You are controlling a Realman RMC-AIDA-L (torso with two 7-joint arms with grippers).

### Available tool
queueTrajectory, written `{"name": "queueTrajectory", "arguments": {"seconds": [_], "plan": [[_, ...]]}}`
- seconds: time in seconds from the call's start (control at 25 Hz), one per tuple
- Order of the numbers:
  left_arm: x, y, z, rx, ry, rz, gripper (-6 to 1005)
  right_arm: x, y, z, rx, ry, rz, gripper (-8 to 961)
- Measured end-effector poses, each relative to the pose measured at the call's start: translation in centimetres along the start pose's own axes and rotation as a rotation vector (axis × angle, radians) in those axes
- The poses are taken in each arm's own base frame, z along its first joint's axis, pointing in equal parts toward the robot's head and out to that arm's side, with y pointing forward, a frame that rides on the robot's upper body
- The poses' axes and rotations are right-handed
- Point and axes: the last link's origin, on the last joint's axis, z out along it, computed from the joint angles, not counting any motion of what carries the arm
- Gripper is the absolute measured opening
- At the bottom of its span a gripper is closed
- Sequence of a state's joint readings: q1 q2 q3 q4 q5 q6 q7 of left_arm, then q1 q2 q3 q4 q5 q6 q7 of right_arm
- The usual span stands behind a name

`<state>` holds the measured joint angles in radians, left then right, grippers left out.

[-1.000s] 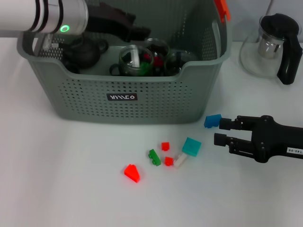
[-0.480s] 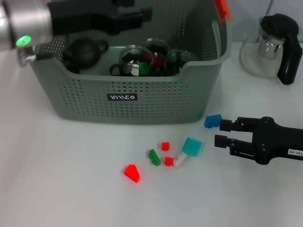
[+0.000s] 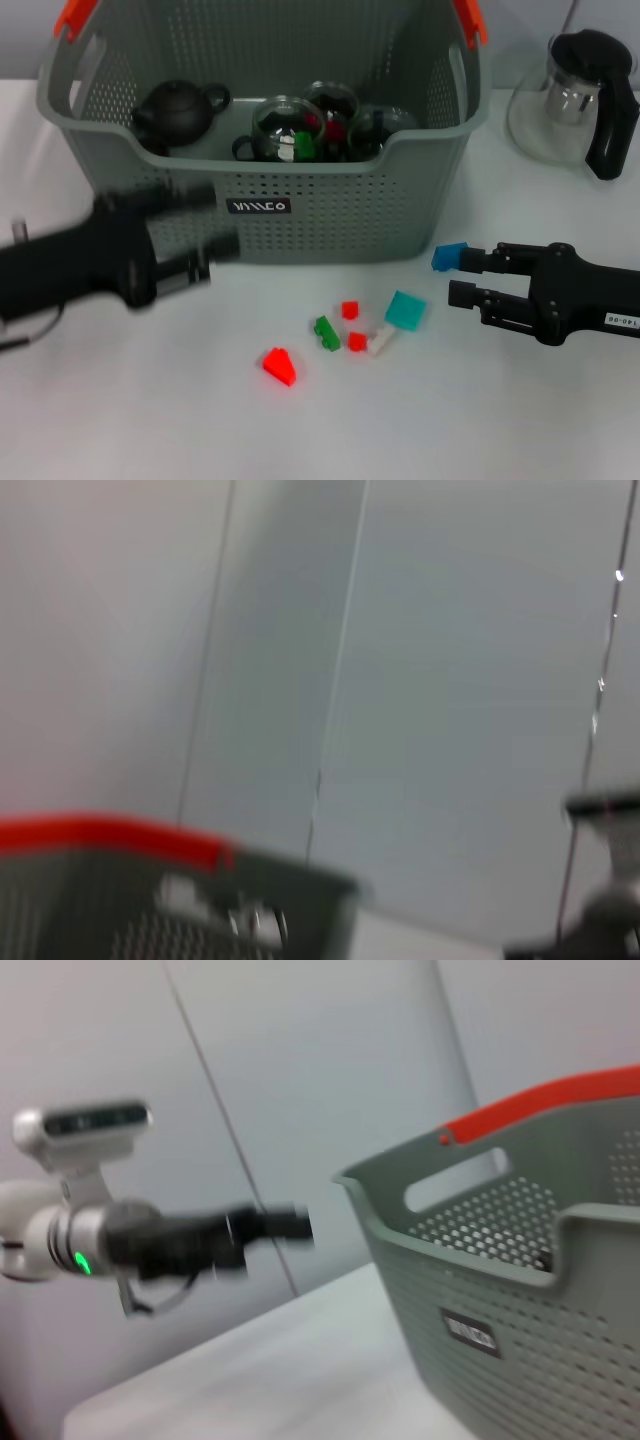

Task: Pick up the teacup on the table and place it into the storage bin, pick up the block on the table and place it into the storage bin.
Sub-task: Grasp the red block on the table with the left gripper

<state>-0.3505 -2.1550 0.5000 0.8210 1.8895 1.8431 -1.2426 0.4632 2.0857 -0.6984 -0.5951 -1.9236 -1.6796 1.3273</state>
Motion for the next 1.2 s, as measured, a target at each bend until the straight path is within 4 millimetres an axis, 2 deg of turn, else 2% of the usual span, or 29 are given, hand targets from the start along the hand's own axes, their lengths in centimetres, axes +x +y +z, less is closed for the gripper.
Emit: {"name": "queueTrajectory", "arguments": {"seconds": [0.04,0.2,0.4,0.68,0.92,1.2], "plan": [[-1.2,0.6,-0.3,0.001,-0.029,0.002,617,0.0,0.2,0.0,-0.012,-0.005,-0.012,533],[-3.9,1.9,-0.2,-0.026,-0.105,-0.008,618,-0.2,1.2,0.0,-0.079,-0.027,-0.049,533],[-5.9,2.2,0.5,-0.070,-0.229,0.000,619,-0.2,1.4,-0.4,-0.093,-0.033,-0.042,533],[-8.9,1.8,2.7,-0.056,-0.344,0.049,620,0.1,1.5,-0.3,-0.084,-0.036,-0.032,533],[-10.2,2.3,4.0,-0.052,-0.330,0.130,621,0.1,1.4,-0.5,-0.078,-0.037,-0.030,533],[-10.7,1.4,4.6,0.002,-0.357,0.143,622,0.1,1.4,-0.5,-0.075,-0.042,-0.028,533]]}}
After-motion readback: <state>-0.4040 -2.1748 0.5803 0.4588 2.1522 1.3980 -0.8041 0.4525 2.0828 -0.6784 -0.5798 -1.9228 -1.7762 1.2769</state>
